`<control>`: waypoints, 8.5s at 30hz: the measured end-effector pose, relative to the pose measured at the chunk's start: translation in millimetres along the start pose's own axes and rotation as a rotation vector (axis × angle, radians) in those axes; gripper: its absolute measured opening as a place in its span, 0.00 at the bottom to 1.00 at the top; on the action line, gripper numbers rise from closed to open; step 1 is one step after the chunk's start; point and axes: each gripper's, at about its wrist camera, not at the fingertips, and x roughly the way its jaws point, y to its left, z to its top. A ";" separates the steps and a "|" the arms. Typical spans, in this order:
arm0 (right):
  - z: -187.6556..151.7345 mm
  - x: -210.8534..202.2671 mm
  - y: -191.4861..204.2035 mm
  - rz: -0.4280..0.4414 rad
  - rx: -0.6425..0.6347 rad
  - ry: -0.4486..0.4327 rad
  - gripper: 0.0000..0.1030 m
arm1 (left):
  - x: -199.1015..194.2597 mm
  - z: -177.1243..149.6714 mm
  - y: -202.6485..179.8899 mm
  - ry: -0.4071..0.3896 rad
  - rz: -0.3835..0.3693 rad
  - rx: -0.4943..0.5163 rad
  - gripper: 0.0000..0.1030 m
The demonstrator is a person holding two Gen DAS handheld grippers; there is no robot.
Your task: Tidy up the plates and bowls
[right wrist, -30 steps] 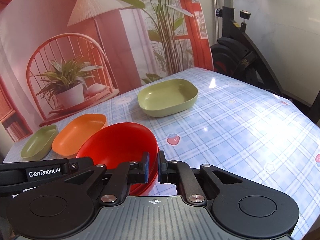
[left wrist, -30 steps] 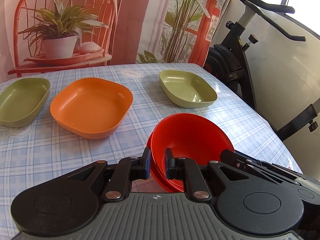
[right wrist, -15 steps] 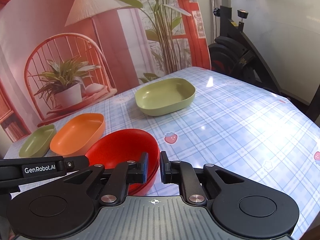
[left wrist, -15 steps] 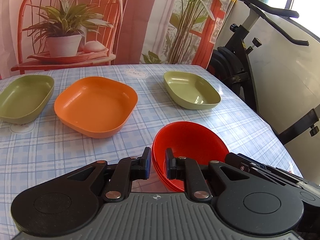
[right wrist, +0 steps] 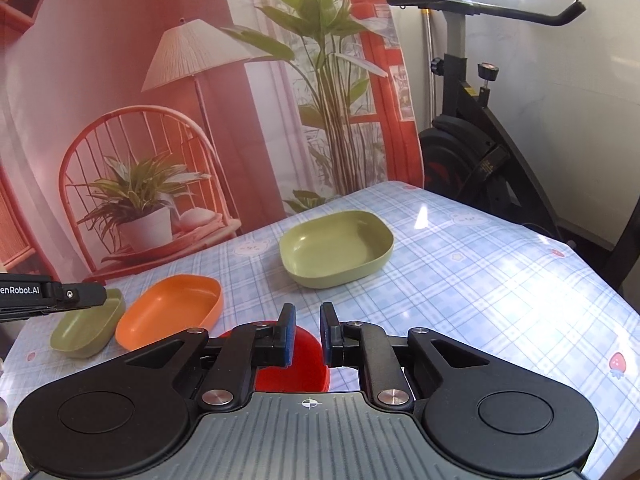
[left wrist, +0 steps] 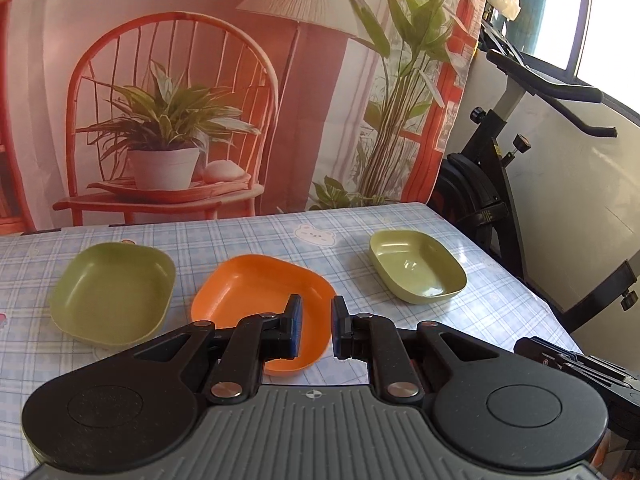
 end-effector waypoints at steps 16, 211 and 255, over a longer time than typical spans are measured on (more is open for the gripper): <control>47.7 34.5 130.6 0.134 -0.143 -0.005 0.13 | -57.0 93.1 146.7 -0.095 0.163 0.090 0.15; 23.3 110.0 -113.6 -0.013 0.175 -0.033 0.16 | 128.4 49.9 -36.7 0.152 -0.017 0.125 0.29; 29.2 207.1 -121.2 0.039 0.202 0.068 0.14 | 268.7 43.4 -77.9 0.349 -0.067 0.025 0.12</control>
